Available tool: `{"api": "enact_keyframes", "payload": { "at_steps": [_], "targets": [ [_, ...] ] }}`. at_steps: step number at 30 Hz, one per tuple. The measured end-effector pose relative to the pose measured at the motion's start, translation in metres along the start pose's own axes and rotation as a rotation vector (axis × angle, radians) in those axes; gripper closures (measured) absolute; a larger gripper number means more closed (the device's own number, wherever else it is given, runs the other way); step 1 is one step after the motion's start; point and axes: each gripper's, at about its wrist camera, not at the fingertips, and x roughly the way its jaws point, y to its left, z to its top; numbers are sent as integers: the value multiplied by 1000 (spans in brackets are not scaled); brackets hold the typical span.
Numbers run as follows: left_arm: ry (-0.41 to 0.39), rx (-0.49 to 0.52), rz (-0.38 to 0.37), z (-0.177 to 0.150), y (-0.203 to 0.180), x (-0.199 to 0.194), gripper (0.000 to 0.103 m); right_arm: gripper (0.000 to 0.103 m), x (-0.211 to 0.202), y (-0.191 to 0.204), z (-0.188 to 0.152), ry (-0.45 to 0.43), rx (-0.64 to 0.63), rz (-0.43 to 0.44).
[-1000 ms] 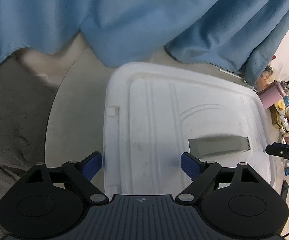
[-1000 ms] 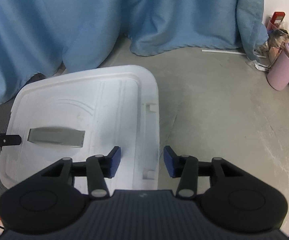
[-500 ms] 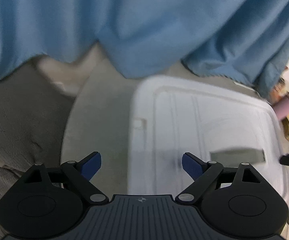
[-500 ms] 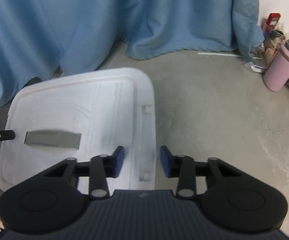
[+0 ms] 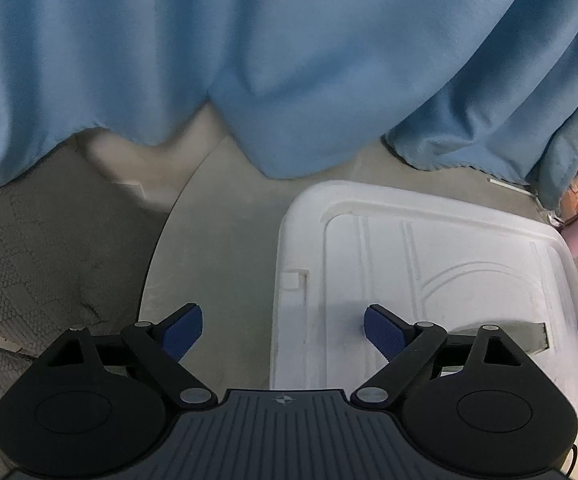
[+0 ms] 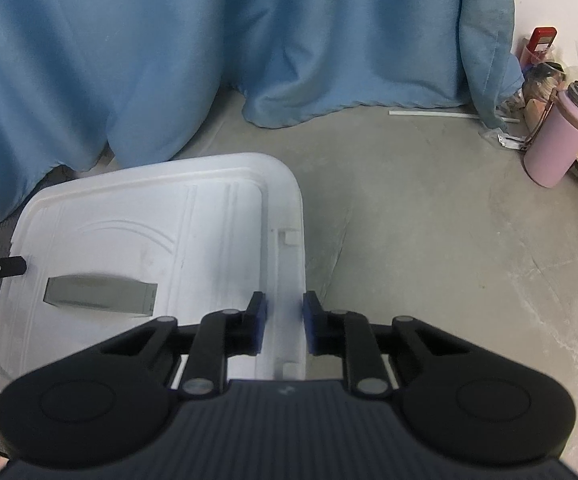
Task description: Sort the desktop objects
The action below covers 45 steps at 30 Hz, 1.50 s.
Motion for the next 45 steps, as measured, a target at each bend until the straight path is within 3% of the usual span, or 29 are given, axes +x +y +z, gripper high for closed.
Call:
{"api": "enact_keyframes", "payload": {
  "at_steps": [6,8,12,17,20,24,32,41,45],
  "targets": [
    [6,-2,-1,-4,-1,-4,11,76,-3,2,-1,1,-5,-11],
    [5,0,0,-6,-1,-7,11,68,-4,2,-2,4,-1,-13],
    [3,2,1,-11,-2,-13,11,63,-8,2,-4,-7,7,-14],
    [0,5,3,-18,-2,-21,10,36,-16,3,-9,-35,11,-26],
    [-29,8,18,-24,-4,-32,10,29,-23,4,-14,-56,25,-11],
    [-75,28,41,-34,-8,-48,10,26,-34,10,-25,-91,10,-3],
    [-195,73,82,-71,-22,-87,10,25,-57,25,-85,-222,-24,-11],
    [-337,131,98,-160,-44,-114,10,24,-82,43,-152,-370,-63,-19],
    [-378,130,91,-207,-50,-108,10,24,-77,42,-195,-423,-25,23]
  ]
}}
